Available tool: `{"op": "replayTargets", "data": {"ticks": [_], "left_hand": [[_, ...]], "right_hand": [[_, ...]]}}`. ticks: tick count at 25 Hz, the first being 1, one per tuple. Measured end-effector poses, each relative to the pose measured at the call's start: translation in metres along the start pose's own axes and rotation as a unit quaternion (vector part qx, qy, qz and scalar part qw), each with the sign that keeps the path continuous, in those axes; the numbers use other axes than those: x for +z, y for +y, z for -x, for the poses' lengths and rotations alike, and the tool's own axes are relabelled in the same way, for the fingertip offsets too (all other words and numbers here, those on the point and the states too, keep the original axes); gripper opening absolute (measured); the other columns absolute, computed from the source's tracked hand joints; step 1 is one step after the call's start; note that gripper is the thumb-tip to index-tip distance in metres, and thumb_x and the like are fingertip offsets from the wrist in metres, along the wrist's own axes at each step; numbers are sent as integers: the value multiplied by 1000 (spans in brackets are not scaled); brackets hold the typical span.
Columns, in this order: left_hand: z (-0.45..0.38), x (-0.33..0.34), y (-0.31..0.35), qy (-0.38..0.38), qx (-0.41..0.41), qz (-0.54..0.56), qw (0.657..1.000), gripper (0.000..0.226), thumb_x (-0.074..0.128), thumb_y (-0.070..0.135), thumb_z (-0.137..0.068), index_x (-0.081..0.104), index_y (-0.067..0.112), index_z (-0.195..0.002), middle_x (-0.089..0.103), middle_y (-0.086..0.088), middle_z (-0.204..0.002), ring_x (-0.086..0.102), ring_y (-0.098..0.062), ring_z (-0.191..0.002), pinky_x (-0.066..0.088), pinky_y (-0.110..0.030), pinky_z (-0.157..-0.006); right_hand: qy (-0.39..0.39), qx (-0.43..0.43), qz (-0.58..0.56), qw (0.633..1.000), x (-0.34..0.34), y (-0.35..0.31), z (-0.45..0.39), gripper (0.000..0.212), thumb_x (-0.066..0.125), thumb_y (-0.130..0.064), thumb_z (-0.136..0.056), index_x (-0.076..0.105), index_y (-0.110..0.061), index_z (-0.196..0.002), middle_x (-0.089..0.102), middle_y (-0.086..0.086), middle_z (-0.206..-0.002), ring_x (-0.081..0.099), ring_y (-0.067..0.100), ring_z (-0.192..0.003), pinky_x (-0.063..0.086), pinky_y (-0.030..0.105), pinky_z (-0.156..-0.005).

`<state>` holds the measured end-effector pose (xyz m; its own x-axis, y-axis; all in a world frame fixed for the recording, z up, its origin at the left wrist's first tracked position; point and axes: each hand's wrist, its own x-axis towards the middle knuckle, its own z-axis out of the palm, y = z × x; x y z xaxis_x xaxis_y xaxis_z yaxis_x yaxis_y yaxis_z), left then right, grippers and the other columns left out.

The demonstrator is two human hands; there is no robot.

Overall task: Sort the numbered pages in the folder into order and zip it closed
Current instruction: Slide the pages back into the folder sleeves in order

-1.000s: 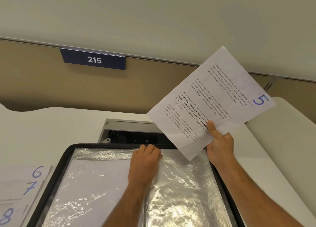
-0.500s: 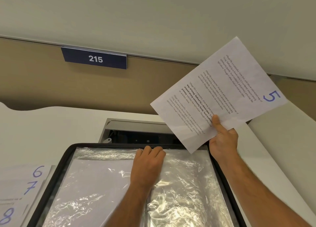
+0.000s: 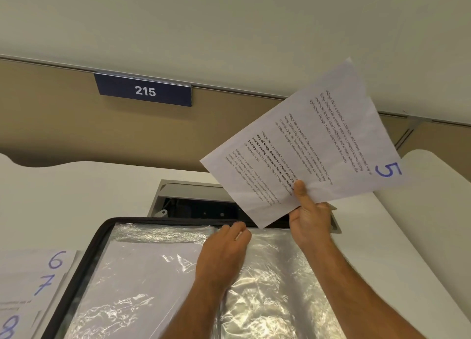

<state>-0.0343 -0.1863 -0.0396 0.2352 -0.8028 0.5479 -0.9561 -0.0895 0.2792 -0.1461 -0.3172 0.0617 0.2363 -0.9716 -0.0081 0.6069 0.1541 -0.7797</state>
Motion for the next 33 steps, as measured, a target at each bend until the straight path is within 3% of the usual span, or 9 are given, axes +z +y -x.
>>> {"op": "replayTargets", "data": {"ticks": [9,16,21,24,27,29,31,33], "left_hand": [[0,3,-1,-16,-1,-17,1000,42,90,7,-55,59,20,-79,56,6,-62,49,-16,-46,37,-26,-37],[0,0,0,-26,-3,0,1000,50,92,13,-59,70,21,-103,65,5,-91,61,-13,-62,50,-27,-44],[-6,-5,0,-17,-34,40,998,23,90,29,-72,68,24,-76,61,9,-83,58,-12,-57,48,-26,-43],[-12,-7,0,-22,-57,49,997,23,85,34,-75,64,26,-74,58,12,-77,57,-10,-57,49,-29,-44],[-15,-9,0,-26,-28,35,999,16,85,26,-76,72,26,-83,63,11,-78,63,-12,-62,53,-29,-48],[-16,-12,3,-28,-6,22,999,33,93,18,-63,74,24,-90,67,10,-75,64,-12,-58,51,-25,-48],[-15,-13,6,-24,8,-1,1000,40,94,12,-56,70,24,-86,63,10,-67,57,-13,-51,41,-23,-47],[-14,-8,7,-6,28,-18,999,39,90,4,-53,67,20,-80,63,6,-75,51,-15,-54,37,-25,-47]], "right_hand": [[5,-16,-16,1000,-10,0,-3,70,72,-8,-79,49,-15,-145,63,6,-136,62,22,-123,53,41,-100],[47,-11,-16,999,-18,-11,-9,52,72,-8,-84,60,-15,-134,69,4,-128,65,20,-119,53,38,-101],[44,-6,-15,999,-20,-17,-1,46,66,-3,-90,60,-15,-134,70,3,-125,68,19,-115,59,31,-86],[43,-8,-11,999,-21,-24,1,44,67,-4,-89,62,-16,-131,70,3,-125,67,19,-115,58,34,-91],[34,-9,-14,999,-18,-32,1,44,67,-4,-89,61,-15,-132,68,5,-129,67,20,-116,55,37,-97],[31,-9,-13,999,-16,-36,0,42,67,-4,-90,62,-15,-131,68,6,-128,67,20,-116,54,38,-98],[25,-10,-12,1000,-13,-38,0,41,67,-5,-90,63,-16,-129,69,5,-127,67,20,-116,54,39,-99],[24,-14,-9,1000,-13,-38,-1,42,67,-5,-89,63,-17,-129,69,5,-128,67,20,-116,54,39,-99]]}}
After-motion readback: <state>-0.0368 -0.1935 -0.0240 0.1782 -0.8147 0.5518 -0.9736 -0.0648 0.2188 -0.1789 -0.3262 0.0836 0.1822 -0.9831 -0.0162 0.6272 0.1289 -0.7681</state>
